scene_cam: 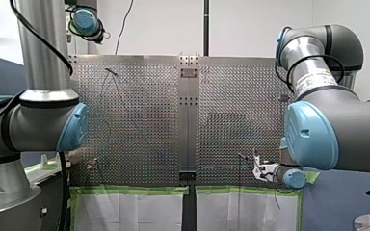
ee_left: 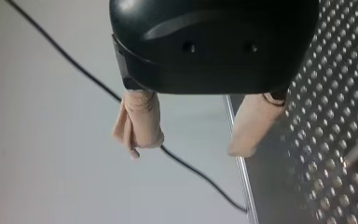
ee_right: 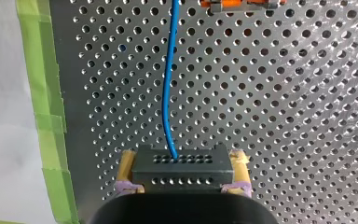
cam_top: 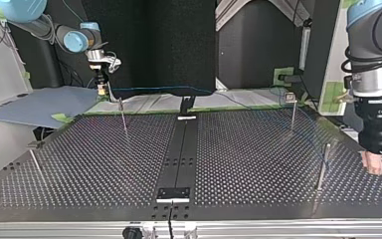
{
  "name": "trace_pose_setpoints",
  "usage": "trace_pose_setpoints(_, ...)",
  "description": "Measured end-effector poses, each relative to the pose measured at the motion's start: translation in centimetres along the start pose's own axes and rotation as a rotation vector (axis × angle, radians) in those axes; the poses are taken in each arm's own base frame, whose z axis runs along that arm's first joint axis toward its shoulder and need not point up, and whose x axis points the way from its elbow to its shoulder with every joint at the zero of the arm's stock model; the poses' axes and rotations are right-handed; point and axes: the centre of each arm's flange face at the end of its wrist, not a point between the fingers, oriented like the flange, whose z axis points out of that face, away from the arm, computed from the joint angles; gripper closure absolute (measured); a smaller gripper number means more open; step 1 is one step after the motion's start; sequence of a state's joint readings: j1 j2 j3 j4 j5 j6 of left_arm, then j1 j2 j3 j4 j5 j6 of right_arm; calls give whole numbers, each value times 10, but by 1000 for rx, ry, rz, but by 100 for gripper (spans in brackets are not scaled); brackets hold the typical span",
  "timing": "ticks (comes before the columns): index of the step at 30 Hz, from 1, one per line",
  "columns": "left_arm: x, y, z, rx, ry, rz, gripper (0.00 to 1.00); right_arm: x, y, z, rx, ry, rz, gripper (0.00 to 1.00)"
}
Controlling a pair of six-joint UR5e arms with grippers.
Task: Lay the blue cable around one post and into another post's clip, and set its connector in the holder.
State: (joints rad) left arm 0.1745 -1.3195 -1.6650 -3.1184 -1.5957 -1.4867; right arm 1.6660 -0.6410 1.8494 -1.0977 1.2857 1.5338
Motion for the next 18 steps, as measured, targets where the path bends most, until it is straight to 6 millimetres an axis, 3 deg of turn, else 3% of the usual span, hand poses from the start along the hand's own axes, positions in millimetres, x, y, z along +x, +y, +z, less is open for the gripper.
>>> trace_pose_setpoints(18, 0, -19, -3, 145, -14, -13, 0, -1, 0, 0, 0, -3, -2, 100)
